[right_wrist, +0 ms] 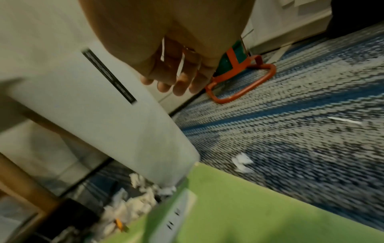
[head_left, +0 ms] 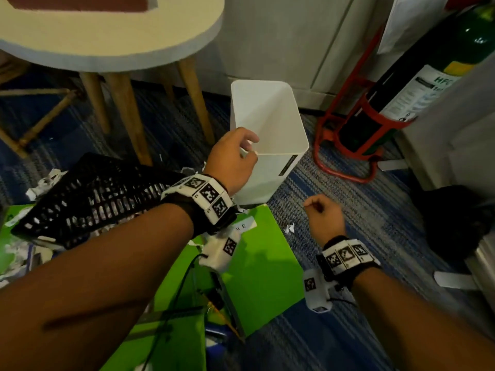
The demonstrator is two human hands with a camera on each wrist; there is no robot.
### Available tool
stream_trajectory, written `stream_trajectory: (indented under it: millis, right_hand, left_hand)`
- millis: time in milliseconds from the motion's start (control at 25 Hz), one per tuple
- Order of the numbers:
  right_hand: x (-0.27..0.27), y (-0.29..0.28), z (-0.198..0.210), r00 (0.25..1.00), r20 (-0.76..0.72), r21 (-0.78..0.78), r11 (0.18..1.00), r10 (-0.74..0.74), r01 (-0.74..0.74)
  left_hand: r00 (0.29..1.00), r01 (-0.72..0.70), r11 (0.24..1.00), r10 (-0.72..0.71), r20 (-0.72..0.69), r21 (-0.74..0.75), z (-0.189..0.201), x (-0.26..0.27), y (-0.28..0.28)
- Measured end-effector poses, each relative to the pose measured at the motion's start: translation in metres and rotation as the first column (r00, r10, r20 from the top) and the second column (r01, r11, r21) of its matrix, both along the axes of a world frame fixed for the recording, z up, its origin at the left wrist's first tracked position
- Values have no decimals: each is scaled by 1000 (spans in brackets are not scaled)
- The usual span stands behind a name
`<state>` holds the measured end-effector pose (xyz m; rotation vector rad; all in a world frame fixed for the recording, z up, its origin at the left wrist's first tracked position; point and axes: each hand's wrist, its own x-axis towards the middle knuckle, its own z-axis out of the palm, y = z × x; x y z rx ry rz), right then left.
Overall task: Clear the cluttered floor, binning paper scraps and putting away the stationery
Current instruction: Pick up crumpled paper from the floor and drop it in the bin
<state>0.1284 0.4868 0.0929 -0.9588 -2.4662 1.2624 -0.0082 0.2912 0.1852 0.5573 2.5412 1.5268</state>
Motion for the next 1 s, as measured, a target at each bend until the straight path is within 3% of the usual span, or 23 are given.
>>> stream_trajectory:
  millis: [120, 240, 440, 600, 720, 840, 920, 1000]
  right_hand:
    - [1, 3, -61, 956, 276, 64, 991, 97, -118]
    - [-2, 9, -117, 830, 519, 16, 968, 204, -249]
    - [-2, 16, -161, 794, 579, 125, 942, 185, -310]
    - [3, 21, -192, 671, 706, 137, 886, 227, -443]
    - [1, 14, -172, 690, 709, 150, 926, 144, -347]
    - [-14, -13, -140, 794, 598, 222, 931, 106, -291]
    - [-34, -44, -126, 846, 489, 208, 913, 214, -352]
    - [-52, -70, -122, 824, 428, 160, 867, 370, -472]
  left_hand:
    - [998, 44, 990, -39, 42, -137, -27, 9, -29]
    - [992, 76, 932, -36, 118, -355, -62, 13, -72]
    - [978, 98, 807, 30, 206, -582, -113, 18, -134]
    - [966, 114, 774, 60, 251, -623, -144, 28, -159]
    - [960, 131, 762, 63, 274, -634, -160, 41, -166]
    - [957, 211, 722, -16, 289, -659, -177, 49, -161]
    - [942, 309, 671, -118, 314, -674, -192, 51, -154]
    - [895, 445, 544, -241, 376, -711, -204, 53, -146]
